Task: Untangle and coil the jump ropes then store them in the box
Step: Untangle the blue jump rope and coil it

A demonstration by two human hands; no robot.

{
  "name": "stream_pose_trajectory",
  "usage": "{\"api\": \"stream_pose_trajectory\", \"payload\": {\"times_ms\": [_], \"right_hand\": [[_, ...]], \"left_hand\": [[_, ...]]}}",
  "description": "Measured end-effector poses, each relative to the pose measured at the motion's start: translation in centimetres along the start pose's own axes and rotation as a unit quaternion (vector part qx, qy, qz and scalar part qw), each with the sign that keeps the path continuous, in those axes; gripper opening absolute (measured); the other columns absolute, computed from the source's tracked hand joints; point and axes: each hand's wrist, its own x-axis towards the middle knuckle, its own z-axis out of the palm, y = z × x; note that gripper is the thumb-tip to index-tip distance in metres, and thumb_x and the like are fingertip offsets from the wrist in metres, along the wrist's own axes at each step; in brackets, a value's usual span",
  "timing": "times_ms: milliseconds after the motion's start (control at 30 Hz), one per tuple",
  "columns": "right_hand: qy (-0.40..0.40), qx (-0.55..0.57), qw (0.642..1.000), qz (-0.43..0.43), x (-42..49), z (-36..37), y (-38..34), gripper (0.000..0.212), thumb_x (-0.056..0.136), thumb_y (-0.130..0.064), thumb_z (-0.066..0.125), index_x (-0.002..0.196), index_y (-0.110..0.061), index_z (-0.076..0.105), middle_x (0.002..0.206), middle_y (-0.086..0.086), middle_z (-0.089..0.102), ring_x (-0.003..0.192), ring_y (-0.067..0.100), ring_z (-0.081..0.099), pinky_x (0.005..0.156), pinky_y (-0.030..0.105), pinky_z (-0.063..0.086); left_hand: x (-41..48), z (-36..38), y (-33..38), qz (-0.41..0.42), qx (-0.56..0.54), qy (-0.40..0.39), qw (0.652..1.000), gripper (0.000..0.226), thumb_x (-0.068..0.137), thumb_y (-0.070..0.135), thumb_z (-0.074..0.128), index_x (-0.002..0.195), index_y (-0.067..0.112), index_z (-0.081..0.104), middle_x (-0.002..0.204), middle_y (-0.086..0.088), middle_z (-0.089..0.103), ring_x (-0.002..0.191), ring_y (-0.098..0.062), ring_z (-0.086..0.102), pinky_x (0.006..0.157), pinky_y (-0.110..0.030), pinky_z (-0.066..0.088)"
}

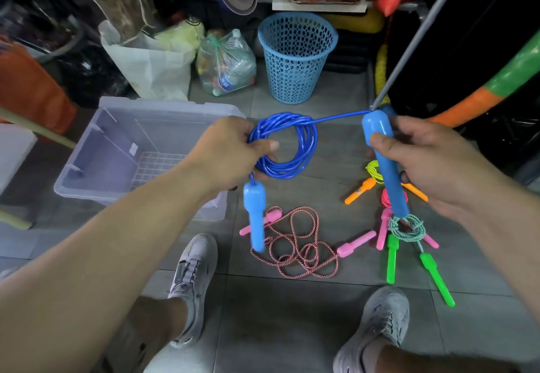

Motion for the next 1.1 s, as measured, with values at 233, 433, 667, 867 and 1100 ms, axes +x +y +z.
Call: {"api": "stream_pose_trajectory", "payload": {"times_ms": [233,433,667,867,1100], "right_hand": [[0.016,0.126,0.988,0.09,0.2,1.3,0.4,0.016,0.096,-0.017,0.064,0.112,-0.015,0.067,0.101,0.008,0.07,0.088,0.021,0.069,0.066,0.037,0.057],[-0.038,0.278,0.958,0.067,0.6,0.5,0.3,0.038,0.091,-0.001,0.061,0.128,0.001,0.055,0.115,0.02,0.064,0.101,0.032,0.067,0.075,0.035,0.06],[-0.069,0.348,0.934,0.042,0.0,1.4,-0.3,0.018,0.092,-0.009,0.058,0.109,-0.012,0.062,0.108,0.014,0.071,0.092,0.028,0.071,0.085,0.043,0.058],[-0.075,0.39,0.916,0.05,-0.1,2.2,-0.3,0.025,0.086,-0.017,0.062,0.11,-0.011,0.059,0.1,0.01,0.072,0.092,0.029,0.07,0.085,0.039,0.06],[-0.057,0.397,0.912,0.085,0.2,2.2,-0.2,0.008,0.091,-0.02,0.059,0.097,-0.014,0.057,0.086,0.006,0.069,0.083,0.024,0.067,0.077,0.038,0.059]], "left_hand": [[-0.7,1.3,0.4,-0.019,-0.074,-0.075,0.994,0.014,0.095,0.011,0.066,0.098,-0.002,0.065,0.082,-0.012,0.076,0.068,-0.026,0.074,0.066,-0.034,0.062],[-1.8,2.2,0.9,-0.062,-0.183,-0.205,0.959,0.011,0.096,0.008,0.061,0.1,-0.002,0.064,0.088,-0.017,0.073,0.075,-0.024,0.074,0.067,-0.03,0.062],[-1.7,3.1,0.6,-0.068,-0.19,-0.187,0.961,0.013,0.097,0.007,0.061,0.105,-0.002,0.067,0.096,-0.019,0.075,0.082,-0.025,0.075,0.069,-0.029,0.062],[-1.9,3.1,0.4,-0.02,-0.124,-0.152,0.98,0.007,0.094,0.005,0.065,0.097,0.0,0.062,0.088,-0.023,0.072,0.075,-0.026,0.074,0.067,-0.029,0.062],[-1.9,2.8,0.3,0.023,-0.16,-0.212,0.964,0.021,0.088,-0.005,0.068,0.101,0.011,0.063,0.083,-0.005,0.072,0.078,-0.023,0.074,0.069,-0.029,0.061]]}}
